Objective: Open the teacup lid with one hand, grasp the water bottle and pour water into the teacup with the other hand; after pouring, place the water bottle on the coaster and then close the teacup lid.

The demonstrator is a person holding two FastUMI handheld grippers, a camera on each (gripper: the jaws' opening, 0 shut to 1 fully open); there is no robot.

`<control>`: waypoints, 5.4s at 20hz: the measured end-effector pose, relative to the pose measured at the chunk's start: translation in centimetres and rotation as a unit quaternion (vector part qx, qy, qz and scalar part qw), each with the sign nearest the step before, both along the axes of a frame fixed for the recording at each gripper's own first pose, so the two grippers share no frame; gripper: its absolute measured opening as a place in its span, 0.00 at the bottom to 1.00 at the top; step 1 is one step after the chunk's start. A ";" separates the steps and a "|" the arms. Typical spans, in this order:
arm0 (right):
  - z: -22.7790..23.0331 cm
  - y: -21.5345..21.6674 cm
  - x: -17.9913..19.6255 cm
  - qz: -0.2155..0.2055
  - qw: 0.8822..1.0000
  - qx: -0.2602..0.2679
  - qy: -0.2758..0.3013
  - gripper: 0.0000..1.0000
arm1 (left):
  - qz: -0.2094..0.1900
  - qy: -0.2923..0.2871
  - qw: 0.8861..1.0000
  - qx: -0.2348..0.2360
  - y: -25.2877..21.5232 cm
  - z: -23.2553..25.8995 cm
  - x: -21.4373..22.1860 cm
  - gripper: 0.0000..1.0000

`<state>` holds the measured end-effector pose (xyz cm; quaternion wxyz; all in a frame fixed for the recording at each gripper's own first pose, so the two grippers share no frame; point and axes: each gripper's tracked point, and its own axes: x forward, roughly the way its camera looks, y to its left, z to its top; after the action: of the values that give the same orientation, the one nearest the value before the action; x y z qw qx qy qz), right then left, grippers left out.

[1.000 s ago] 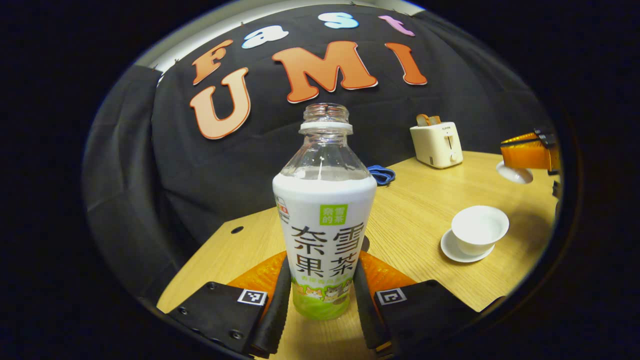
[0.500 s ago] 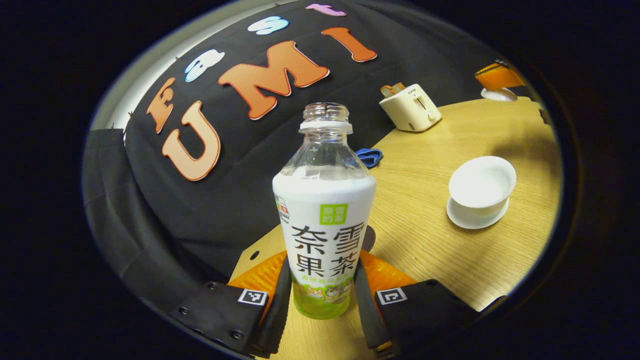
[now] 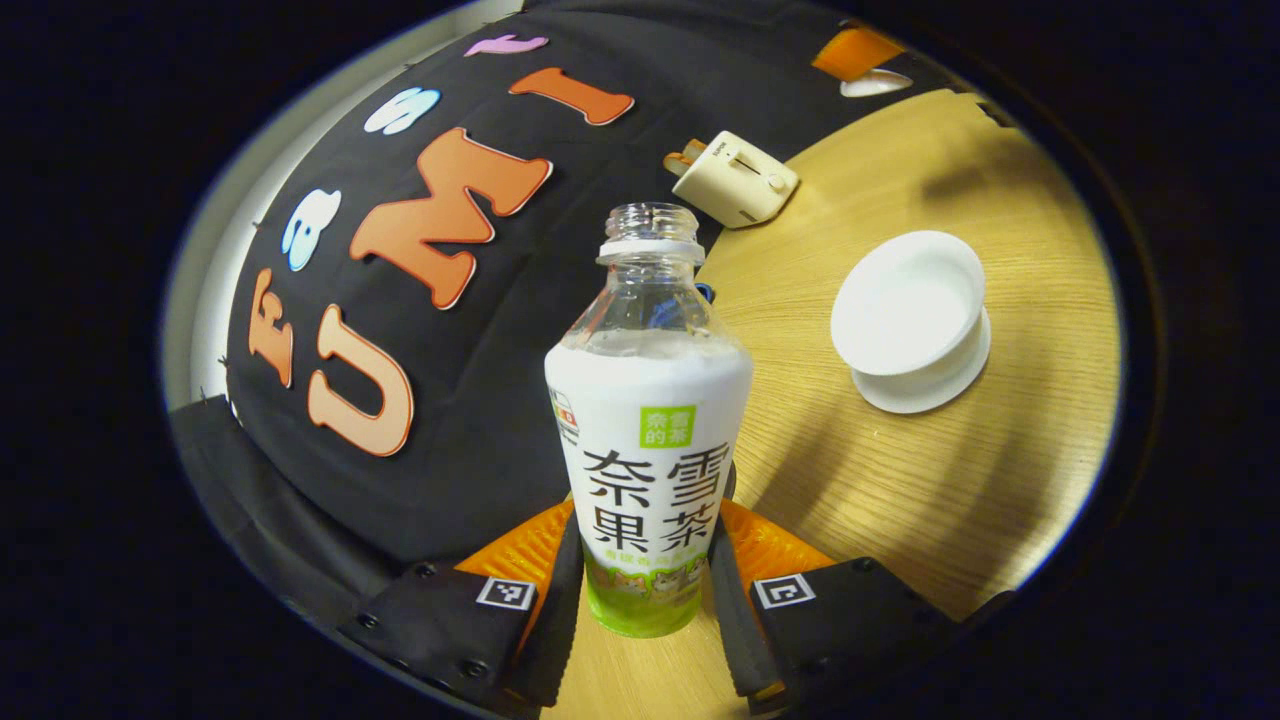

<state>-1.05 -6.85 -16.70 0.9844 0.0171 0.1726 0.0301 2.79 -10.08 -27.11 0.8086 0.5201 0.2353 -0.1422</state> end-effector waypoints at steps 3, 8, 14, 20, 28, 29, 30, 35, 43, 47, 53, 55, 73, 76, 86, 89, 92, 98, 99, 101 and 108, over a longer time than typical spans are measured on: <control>0.0 -0.7 -0.1 -0.004 1.000 -0.003 -0.002 0.20 | -0.017 0.008 0.999 0.029 -0.2 0.0 0.2 0.65; -0.1 -1.8 -0.2 -0.014 1.000 0.002 -0.003 0.20 | -0.042 0.011 0.995 0.090 -0.1 0.7 0.9 0.65; -0.2 -1.6 -0.4 -0.006 1.000 -0.002 -0.002 0.20 | -0.086 0.023 0.984 0.153 -0.6 0.4 1.2 0.65; -0.8 -1.9 -0.5 -0.007 1.000 -0.007 0.001 0.20 | -0.124 0.025 0.969 0.212 -1.0 0.5 1.6 0.65; -1.2 -1.6 -0.7 -0.002 1.000 -0.011 0.002 0.20 | -0.162 0.004 0.946 0.282 -0.9 1.8 2.3 0.65; -1.2 -1.6 -0.8 -0.002 1.000 -0.010 0.003 0.20 | -0.167 0.003 0.943 0.288 -0.9 2.0 2.3 0.65; -1.2 -1.6 -0.8 -0.003 1.000 -0.009 0.004 0.20 | -0.172 0.002 0.940 0.294 -0.8 2.3 2.4 0.65; -1.5 -1.5 -0.9 0.001 1.000 -0.007 0.005 0.20 | -0.180 -0.005 0.934 0.309 -0.8 2.6 2.6 0.65; -1.8 -0.6 -0.8 0.012 1.000 -0.015 0.007 0.20 | -0.193 -0.021 0.922 0.334 -0.8 3.7 2.9 0.65; -2.0 -0.3 -0.8 0.020 1.000 -0.017 0.007 0.20 | -0.198 -0.020 0.918 0.342 -0.7 3.9 3.0 0.63; -2.0 -0.5 -0.9 0.021 1.000 -0.020 0.006 0.20 | -0.213 -0.023 0.908 0.359 -1.3 3.9 3.3 0.65; -2.1 -0.5 -1.0 0.023 1.000 -0.019 0.007 0.20 | -0.218 -0.022 0.906 0.363 -1.5 4.1 3.2 0.65; -2.0 -0.1 -1.3 0.036 0.999 -0.017 0.002 0.20 | -0.272 -0.055 0.866 0.415 -3.8 6.1 4.0 0.65; -2.0 -0.2 -1.4 0.036 0.999 -0.017 0.002 0.20 | -0.275 -0.059 0.860 0.425 -4.0 6.5 4.3 0.62; -2.1 -0.3 -1.4 0.035 0.999 -0.017 0.005 0.20 | -0.298 -0.072 0.832 0.462 -5.3 8.4 4.8 0.63; -2.2 -0.2 -1.3 0.036 0.999 -0.015 0.006 0.20 | -0.301 -0.077 0.826 0.471 -5.6 8.8 4.9 0.63; -2.3 0.1 -1.3 0.041 0.999 -0.017 0.008 0.20 | -0.305 -0.077 0.824 0.472 -5.7 8.8 4.9 0.63; -2.1 0.7 -1.3 0.043 0.999 -0.020 0.008 0.20 | -0.312 -0.081 0.817 0.479 -5.9 9.0 4.9 0.65; -2.0 0.8 -1.3 0.044 0.999 -0.020 0.007 0.20 | -0.313 -0.082 0.818 0.476 -6.0 8.9 4.8 0.63; -1.8 1.1 -1.3 0.045 0.999 -0.018 0.006 0.20 | -0.314 -0.086 0.822 0.467 -5.9 8.7 4.6 0.65; -1.5 2.2 -1.3 0.048 0.999 0.000 0.011 0.20 | -0.287 -0.042 0.890 0.353 -5.7 6.1 2.9 0.65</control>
<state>-2.34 -4.65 -18.21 0.9799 0.0093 0.1838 0.0767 5.71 -15.76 -21.02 0.5049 0.8217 0.0760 -0.2533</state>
